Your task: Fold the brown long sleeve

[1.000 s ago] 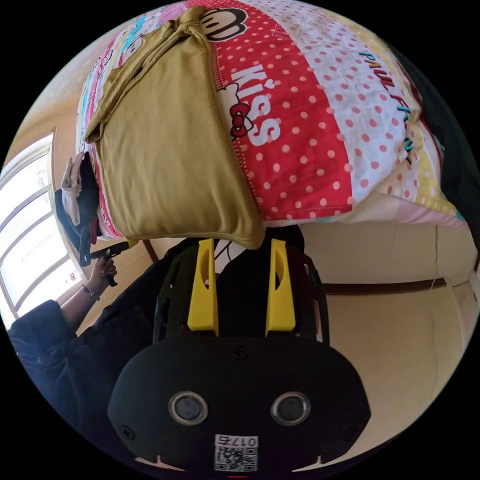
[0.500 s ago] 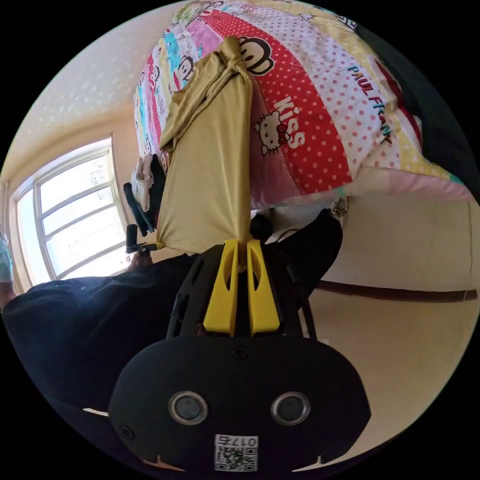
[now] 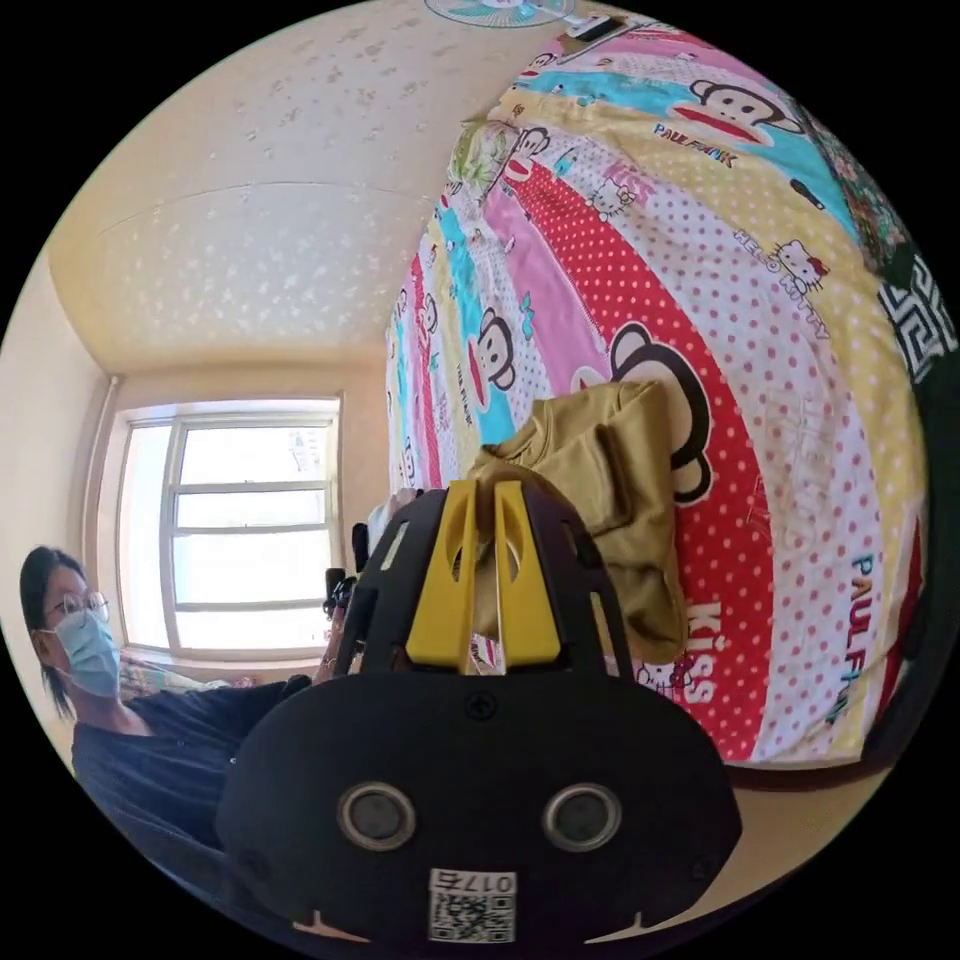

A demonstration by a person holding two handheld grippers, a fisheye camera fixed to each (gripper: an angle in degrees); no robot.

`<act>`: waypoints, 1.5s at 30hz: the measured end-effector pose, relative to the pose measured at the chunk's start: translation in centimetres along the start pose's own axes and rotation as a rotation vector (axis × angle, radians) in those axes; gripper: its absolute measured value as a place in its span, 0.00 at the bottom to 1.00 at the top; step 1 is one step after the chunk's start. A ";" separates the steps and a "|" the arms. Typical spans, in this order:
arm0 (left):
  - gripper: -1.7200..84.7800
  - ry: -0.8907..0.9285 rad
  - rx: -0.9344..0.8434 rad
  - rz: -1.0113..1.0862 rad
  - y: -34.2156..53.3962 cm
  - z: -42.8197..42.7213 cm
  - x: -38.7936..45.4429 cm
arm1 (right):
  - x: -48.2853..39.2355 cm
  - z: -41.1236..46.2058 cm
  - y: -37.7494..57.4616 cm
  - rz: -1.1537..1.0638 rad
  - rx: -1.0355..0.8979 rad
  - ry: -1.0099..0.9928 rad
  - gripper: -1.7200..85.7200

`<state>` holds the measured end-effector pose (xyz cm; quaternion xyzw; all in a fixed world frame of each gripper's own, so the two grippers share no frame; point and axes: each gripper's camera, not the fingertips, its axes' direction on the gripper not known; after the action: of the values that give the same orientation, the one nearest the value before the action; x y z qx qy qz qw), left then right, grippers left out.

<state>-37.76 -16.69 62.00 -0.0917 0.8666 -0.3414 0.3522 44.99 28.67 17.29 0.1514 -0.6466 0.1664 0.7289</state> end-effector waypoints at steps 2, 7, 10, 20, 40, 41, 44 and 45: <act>0.13 -0.205 0.099 -0.041 -3.5 0.0 -0.6 | -0.5 3.9 -4.4 0.044 -0.006 0.258 0.10; 0.18 -0.350 0.239 -0.107 -3.3 0.4 -1.5 | -8.2 9.5 -3.5 -0.208 -0.053 0.415 0.12; 0.21 -0.489 0.190 -0.175 1.0 3.4 -3.1 | -11.5 14.3 1.9 -0.362 -0.046 0.530 0.12; 0.09 -0.346 0.030 -0.296 6.9 11.5 -10.2 | -9.4 20.4 2.9 -0.466 -0.037 0.629 0.13; 0.21 -0.222 0.324 -0.280 15.4 11.9 -13.7 | -9.3 21.6 -0.6 -0.474 0.164 0.703 0.13; 0.20 -0.245 0.320 -0.296 15.4 12.4 -13.8 | -8.6 19.8 1.6 -0.438 0.214 0.752 0.12; 0.11 -0.210 0.309 -0.338 15.5 13.1 -14.4 | -2.9 19.9 5.7 -0.451 -0.012 0.841 0.06; 0.08 -0.133 0.309 -0.346 15.6 13.3 -14.7 | -1.0 20.8 6.2 -0.453 -0.128 0.904 0.06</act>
<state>-16.77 -6.08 52.91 -0.2062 0.7504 -0.5182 0.3548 23.63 25.18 18.78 0.1556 -0.2264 0.0129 0.9614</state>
